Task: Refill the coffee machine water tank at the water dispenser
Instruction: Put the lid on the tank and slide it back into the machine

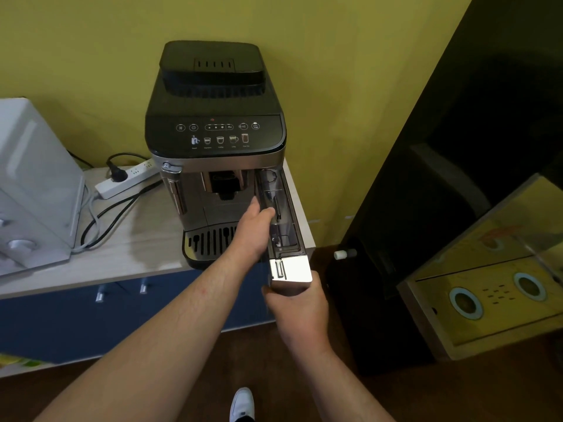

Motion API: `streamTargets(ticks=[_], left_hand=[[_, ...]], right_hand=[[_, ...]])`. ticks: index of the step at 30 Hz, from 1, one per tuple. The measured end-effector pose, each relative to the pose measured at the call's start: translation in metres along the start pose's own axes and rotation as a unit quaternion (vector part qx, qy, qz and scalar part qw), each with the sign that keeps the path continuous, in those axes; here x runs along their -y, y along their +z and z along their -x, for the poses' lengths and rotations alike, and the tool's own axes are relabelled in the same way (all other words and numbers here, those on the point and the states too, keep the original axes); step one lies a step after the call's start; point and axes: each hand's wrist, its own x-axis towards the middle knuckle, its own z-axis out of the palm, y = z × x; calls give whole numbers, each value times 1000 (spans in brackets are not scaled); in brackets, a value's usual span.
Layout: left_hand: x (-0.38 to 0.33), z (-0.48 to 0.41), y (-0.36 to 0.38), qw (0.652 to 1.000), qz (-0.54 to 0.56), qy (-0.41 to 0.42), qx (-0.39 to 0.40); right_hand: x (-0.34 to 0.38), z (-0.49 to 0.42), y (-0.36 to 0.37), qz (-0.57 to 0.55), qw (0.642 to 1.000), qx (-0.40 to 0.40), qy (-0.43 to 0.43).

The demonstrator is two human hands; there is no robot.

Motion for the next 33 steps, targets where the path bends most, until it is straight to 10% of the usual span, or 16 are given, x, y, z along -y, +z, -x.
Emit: streamTargets(ticks=[33], left_hand=[[-22,15,18,998,-41,26,-45]], right_hand=[[8,-16,-26,26,999,32,-25]])
